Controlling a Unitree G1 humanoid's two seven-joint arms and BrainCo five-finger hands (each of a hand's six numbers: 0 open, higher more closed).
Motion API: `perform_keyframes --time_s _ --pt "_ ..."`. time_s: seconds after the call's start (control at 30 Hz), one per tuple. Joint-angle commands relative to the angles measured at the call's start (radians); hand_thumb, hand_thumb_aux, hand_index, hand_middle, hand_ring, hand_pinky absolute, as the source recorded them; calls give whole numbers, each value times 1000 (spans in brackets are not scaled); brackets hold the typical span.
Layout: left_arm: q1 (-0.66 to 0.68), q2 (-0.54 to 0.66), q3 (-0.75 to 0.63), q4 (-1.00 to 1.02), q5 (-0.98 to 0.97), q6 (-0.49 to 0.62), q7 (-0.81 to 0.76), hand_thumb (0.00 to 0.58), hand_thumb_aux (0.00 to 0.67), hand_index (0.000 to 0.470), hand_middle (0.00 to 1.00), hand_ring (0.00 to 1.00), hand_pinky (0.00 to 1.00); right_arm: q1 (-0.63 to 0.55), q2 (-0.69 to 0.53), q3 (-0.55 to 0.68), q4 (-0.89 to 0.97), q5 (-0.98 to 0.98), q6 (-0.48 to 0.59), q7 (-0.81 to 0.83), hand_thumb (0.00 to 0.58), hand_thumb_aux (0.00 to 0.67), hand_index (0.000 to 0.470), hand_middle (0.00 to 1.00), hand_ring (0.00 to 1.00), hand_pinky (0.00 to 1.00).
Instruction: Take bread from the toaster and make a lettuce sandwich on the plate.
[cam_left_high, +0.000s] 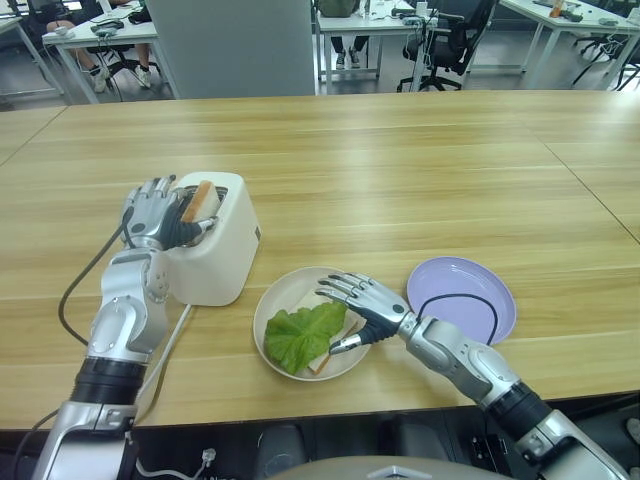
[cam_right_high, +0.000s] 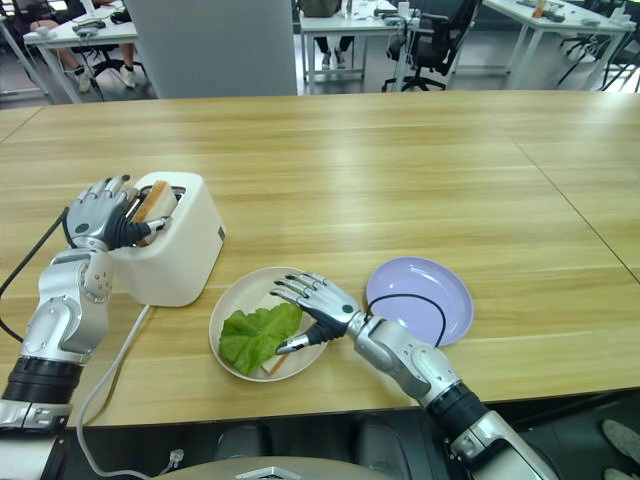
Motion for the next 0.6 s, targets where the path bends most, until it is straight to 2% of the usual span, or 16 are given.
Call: perform_keyframes --time_s 0.03,0.27,0.47,0.6 --pt "-32 -6 19 17 -60 -48 54 580 670 460 1000 1000 1000 26 -12 -31 -62 18 14 25 0 0 0 0 0 0" --pt "-80 -5 23 34 -139 -110 92 580 670 460 1000 1000 1000 47 -19 -52 -89 25 13 24 0 0 0 0 0 0" --pt "-108 23 100 -123 -184 -156 133 580 670 460 1000 1000 1000 59 -39 -78 -144 16 -25 -29 0 0 0 0 0 0" --pt "-98 1 167 -315 -291 -142 56 580 670 460 1000 1000 1000 69 -70 -126 -204 -34 -64 -137 0 0 0 0 0 0"
